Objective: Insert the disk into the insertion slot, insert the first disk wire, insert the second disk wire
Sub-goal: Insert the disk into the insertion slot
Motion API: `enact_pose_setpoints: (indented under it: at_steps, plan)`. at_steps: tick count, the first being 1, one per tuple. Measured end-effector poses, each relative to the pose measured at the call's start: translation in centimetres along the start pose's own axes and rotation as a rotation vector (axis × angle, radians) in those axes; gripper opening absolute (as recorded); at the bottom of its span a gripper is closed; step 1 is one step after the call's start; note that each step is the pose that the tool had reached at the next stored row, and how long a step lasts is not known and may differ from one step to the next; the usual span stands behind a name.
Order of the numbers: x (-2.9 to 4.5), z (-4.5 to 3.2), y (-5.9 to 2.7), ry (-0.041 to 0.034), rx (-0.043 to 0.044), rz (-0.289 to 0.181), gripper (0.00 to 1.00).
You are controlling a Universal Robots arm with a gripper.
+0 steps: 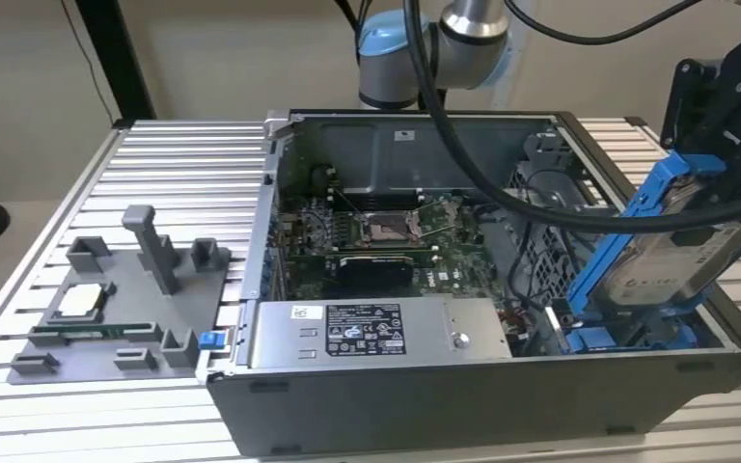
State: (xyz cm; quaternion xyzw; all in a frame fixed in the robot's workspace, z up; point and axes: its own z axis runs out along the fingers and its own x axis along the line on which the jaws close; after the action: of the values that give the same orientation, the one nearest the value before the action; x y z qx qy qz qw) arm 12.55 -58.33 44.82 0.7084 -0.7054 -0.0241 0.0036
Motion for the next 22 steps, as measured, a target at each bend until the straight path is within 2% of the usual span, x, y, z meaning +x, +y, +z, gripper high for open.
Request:
enact_pose_setpoints:
  at_steps: [1, 2, 10, 12, 22]
  plan:
    - [0.0, 0.11, -0.01, -0.0069, 0.0001, 0.0, 0.0]
    - [0.01, 0.27, -0.04, -0.0097, 0.0, -0.001, 0.0]
    - [0.06, 1.59, -0.45, -0.0131, 0.0001, -0.001, 0.0]
    - [0.07, 1.88, -0.46, -0.0167, 0.0, -0.001, 0.0]
    - [0.11, 3.2, -0.42, -0.0193, 0.0, 0.002, 0.0]
